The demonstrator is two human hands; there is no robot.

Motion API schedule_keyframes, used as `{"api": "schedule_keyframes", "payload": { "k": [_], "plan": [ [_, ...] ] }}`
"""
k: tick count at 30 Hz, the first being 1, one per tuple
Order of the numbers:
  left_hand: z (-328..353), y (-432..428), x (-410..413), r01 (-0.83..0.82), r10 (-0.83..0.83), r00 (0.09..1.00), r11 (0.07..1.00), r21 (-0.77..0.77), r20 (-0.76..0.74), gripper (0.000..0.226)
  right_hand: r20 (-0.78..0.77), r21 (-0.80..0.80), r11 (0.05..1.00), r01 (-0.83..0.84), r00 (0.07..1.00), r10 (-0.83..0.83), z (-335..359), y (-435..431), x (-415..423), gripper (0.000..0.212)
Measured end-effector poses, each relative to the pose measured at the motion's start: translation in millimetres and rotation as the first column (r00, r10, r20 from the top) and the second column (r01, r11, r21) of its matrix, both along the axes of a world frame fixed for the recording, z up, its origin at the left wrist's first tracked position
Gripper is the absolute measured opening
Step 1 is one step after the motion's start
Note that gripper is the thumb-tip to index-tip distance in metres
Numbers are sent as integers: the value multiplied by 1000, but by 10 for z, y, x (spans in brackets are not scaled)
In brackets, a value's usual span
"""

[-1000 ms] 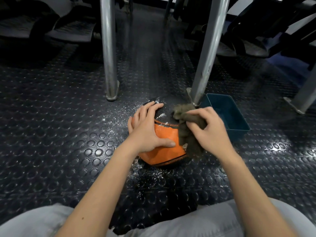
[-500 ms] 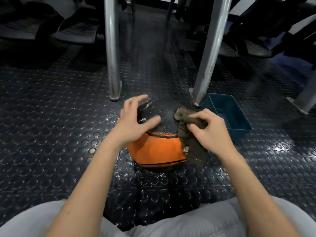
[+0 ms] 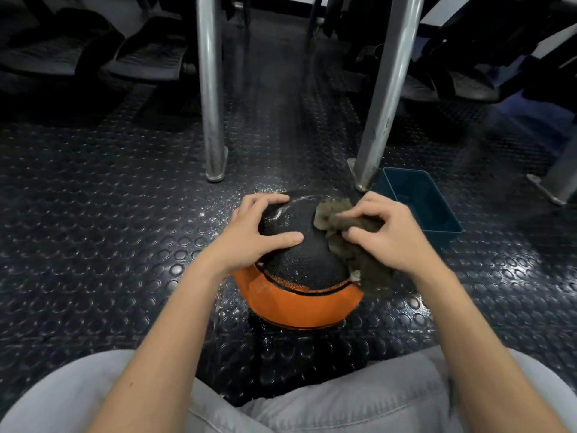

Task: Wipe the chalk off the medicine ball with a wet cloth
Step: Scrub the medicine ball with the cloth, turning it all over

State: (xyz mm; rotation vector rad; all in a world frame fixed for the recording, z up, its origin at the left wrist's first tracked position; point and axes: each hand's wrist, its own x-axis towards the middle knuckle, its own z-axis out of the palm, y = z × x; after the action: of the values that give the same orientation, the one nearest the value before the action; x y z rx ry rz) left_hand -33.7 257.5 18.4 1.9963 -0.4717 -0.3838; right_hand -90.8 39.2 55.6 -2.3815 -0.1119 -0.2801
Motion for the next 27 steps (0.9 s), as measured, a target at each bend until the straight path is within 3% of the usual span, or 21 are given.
{"api": "schedule_keyframes", "payload": {
  "k": [3, 5, 7, 8, 10, 12, 15, 16, 18, 21, 24, 27],
  "plan": [
    [-6, 77, -5, 43, -44, 997, 999, -21, -64, 68, -159, 12, 991, -130, 979, 130, 145, -128, -42, 38],
    [-35, 117, -2, 34, -36, 997, 999, -30, -74, 71, -126, -141, 990, 7, 992, -25, 89, -186, -5, 34],
    [-28, 122, -35, 31, -32, 996, 999, -24, -84, 73, 10, -244, 944, 222, 974, -227, 10, -144, 19, 30],
    [-7, 117, -58, 41, -42, 996, 999, -18, -81, 74, 86, -188, 946, 262, 964, -250, -2, -93, 16, 32],
    [15, 85, -121, 41, -43, 996, 999, -21, -83, 70, 181, -41, 990, 136, 975, -126, 7, 7, 14, 33],
    [13, 49, -176, 40, -41, 997, 999, -19, -72, 62, 106, 15, 999, 37, 994, -38, -12, 48, 32, 30],
    [-19, 42, -236, 52, -51, 999, 998, 45, -13, 64, -83, -119, 969, 217, 970, -227, -129, -100, 94, 25],
    [-25, 43, -239, 42, -43, 999, 997, 63, 6, 65, -92, -157, 948, 276, 952, -292, -142, -156, 80, 24],
    [-21, 8, -249, -20, 17, 998, 998, 53, 57, 67, -10, -51, 951, 304, 952, -305, -125, -172, 40, 26],
    [-9, -186, -339, -179, 174, 963, 984, 8, 208, 77, 84, 136, 982, 129, 986, -141, -52, 63, -11, 27],
    [-59, -359, -426, -253, 224, 921, 966, 51, 320, 80, 49, 119, 993, -18, 999, 12, -89, 174, -34, 25],
    [-119, -373, -400, -241, 202, 923, 967, 84, 327, 70, -78, 35, 989, 145, 987, -142, -146, -99, 72, 26]
  ]
}}
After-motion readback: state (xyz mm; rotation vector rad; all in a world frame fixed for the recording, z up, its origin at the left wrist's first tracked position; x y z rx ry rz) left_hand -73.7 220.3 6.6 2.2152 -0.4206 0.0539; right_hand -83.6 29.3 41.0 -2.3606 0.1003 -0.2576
